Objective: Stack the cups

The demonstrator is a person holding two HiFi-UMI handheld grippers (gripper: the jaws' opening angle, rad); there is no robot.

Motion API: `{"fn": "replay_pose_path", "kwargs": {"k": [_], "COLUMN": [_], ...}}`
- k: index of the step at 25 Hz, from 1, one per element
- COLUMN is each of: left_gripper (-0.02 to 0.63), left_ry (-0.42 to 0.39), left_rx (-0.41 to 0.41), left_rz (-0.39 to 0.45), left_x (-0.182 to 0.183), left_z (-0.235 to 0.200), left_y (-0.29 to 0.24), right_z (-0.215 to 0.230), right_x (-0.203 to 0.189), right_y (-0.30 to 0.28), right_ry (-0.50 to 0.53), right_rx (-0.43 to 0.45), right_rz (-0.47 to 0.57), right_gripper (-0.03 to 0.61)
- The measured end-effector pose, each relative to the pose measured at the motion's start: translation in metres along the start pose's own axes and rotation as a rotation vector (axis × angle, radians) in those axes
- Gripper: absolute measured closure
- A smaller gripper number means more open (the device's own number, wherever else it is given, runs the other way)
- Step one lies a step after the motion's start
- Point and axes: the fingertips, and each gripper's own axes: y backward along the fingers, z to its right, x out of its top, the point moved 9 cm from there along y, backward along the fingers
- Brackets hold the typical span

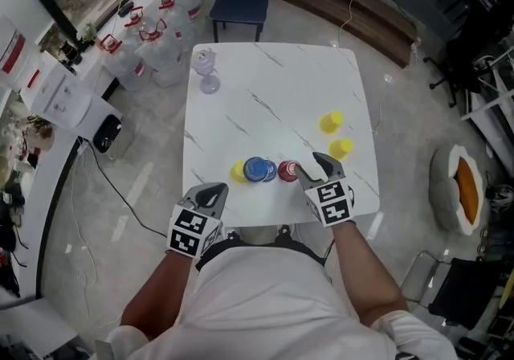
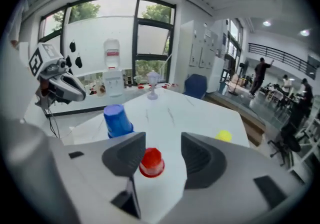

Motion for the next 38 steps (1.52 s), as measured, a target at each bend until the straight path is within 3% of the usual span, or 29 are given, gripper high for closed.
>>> {"fn": "replay_pose_path", "kwargs": {"k": [7,13,22,28,32,38], "left_gripper": [0.606,0.606,0.606,0.606,0.606,0.606], "left_ry": [-0.003,0.008,0.036,0.051,0.054,0.038], "left_rx": [0.006,0.042,0.095,0.11,0.106,0.083], "left_rz": [-0.011,-0.036,-0.044,-0.048,-0.044,-0.025], "left_x": [0.005,0.002,0.0,-0.003,-0.002,0.006], "left_z": [0.016,0.025,0.03,0.028,0.027,0.025], "left_y": [-0.014,-0.018,-0.013,-0.013,-0.018,-0.024], "right_z": [0.09,0.137,0.16,0.158,0.14,0.077], "right_x": [-0.062,-0.091,-0.103,-0.096,-0.072,-0.013], "right_y": [0.009,-0.009,-0.032,-0.029,-0.009,0.03], "right_ry": [-0.082,-0.102,-0.134,-0.147,-0.131,0.004], "right_rx": [-0.182,-0.247,-0.195,-0.179,-0.143,-0.002], "right_rz": [-0.092,-0.151,-0.186,-0.181,-0.101,0.021], "right_gripper": [0.359,0.334,0.322,0.364,0.365,0.367]}}
